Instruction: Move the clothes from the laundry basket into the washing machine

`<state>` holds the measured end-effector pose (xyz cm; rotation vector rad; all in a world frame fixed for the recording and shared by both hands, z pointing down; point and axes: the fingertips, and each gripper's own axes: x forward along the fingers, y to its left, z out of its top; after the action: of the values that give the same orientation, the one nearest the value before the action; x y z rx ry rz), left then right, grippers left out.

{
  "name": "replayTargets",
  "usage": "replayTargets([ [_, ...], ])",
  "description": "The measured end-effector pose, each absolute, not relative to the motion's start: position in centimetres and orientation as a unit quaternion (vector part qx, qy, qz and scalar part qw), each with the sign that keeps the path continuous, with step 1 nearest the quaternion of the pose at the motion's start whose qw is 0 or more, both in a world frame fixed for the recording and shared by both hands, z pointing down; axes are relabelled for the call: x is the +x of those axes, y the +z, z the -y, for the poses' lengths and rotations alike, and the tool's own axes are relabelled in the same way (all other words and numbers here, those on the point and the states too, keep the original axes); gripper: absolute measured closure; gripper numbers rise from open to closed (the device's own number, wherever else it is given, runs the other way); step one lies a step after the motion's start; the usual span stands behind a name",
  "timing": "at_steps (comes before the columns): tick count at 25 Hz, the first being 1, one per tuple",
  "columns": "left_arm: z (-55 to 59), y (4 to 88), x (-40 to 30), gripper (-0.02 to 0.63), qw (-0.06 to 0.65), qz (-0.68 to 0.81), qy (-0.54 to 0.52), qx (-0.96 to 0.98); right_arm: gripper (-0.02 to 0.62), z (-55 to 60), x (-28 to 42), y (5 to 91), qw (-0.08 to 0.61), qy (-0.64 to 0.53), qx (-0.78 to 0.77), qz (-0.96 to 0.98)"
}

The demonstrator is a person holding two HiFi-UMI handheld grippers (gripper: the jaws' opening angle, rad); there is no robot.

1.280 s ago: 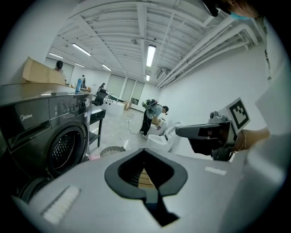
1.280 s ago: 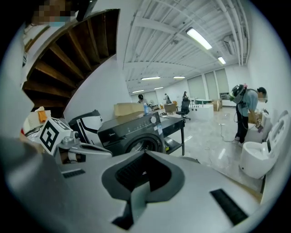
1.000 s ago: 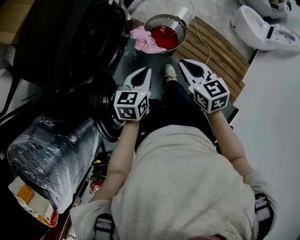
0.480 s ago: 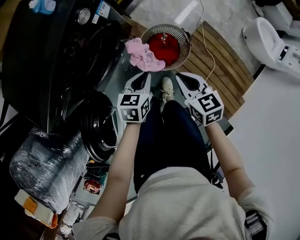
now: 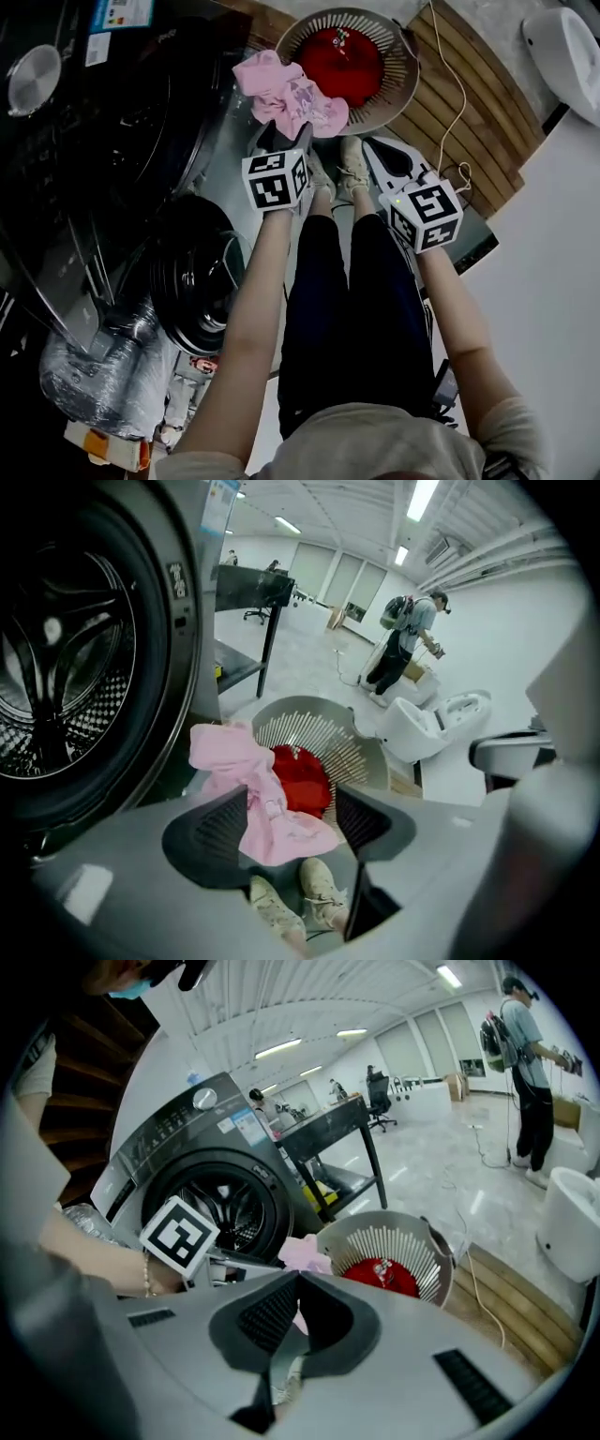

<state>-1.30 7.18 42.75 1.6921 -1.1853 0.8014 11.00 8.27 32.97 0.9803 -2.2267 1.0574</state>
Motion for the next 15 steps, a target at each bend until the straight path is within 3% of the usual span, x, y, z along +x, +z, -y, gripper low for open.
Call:
replayTargets([
  [5, -5.0, 50.9, -4.3, 0.237, 0.424, 0.519, 0.346, 0.657, 0.586, -8.9, 10.5, 38.1, 0.245, 0.394, 0.361, 0.809],
  [12, -3.0, 56.3, -5.1, 0.230, 0.419, 0.513, 0.360, 0.657, 0.586, -10.6, 10.5, 41.1, 0.245, 0.414, 0.369, 0.795],
  [13, -3.0, 56.2, -5.3, 0.265, 0.411, 0.517, 0.366, 0.655, 0.586, -10.7, 10.5, 41.3, 0.248, 0.414, 0.368, 0.795],
  [15, -3.2, 55.4, -5.7, 0.432, 0.398, 0.531, 0.366, 0.652, 0.586, -10.4, 10.4, 41.4, 0.248, 0.413, 0.371, 0.794],
])
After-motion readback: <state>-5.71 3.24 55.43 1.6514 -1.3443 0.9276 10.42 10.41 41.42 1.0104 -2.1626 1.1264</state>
